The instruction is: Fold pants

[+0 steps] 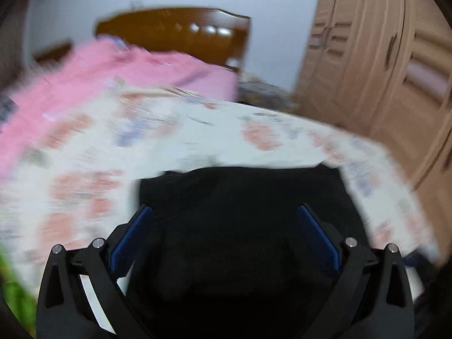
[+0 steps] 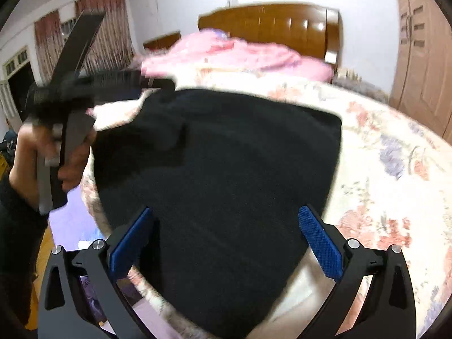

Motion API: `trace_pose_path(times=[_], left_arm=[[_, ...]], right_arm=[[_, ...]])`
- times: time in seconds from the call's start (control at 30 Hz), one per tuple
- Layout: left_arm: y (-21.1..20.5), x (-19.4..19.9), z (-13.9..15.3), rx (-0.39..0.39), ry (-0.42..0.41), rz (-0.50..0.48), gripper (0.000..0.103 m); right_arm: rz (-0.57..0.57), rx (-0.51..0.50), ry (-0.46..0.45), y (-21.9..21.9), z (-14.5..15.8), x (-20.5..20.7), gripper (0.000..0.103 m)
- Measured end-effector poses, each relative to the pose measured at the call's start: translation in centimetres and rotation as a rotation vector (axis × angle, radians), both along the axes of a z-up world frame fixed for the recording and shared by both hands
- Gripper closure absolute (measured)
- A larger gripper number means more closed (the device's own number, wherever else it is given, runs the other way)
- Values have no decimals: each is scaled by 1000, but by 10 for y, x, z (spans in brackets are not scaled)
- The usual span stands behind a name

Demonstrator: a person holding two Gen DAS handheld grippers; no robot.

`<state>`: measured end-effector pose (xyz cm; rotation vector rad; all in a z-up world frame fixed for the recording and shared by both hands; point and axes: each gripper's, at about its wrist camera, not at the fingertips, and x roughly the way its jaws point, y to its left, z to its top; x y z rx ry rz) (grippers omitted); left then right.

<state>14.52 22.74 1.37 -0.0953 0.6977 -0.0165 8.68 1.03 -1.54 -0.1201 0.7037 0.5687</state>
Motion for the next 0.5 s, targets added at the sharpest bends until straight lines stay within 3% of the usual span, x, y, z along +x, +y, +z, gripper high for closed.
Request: trace_pose_path(times=[0.07,0.13,0.23,0.27,0.37,0.43,0.5], left_arm=[[-4,-18,-13,72,34,36,2],[-2,-25,-45,154,127,92,1],[21,-35,-56,-64,105,103,1],[23,-38,-53,-82,107,111,1],[2,-57,-35,74,49,110,1],[-10,-71,-38,138,52,94,1],[-9,-84,-45,137,31,81,1]], right_arm=[[1,-26,-13,-1,-6,-8,5],[2,-81,24,1,-24,-3,5],[-13,-37,58,-7,-24,-1,4],[-15,-42,42,-7,-19,-3,4],[-31,-62,-24,-13,-13,-19,4],[-40,-85,35,-19,-30,-15,4],[-47,-15,117,-28,-45,-7,4]])
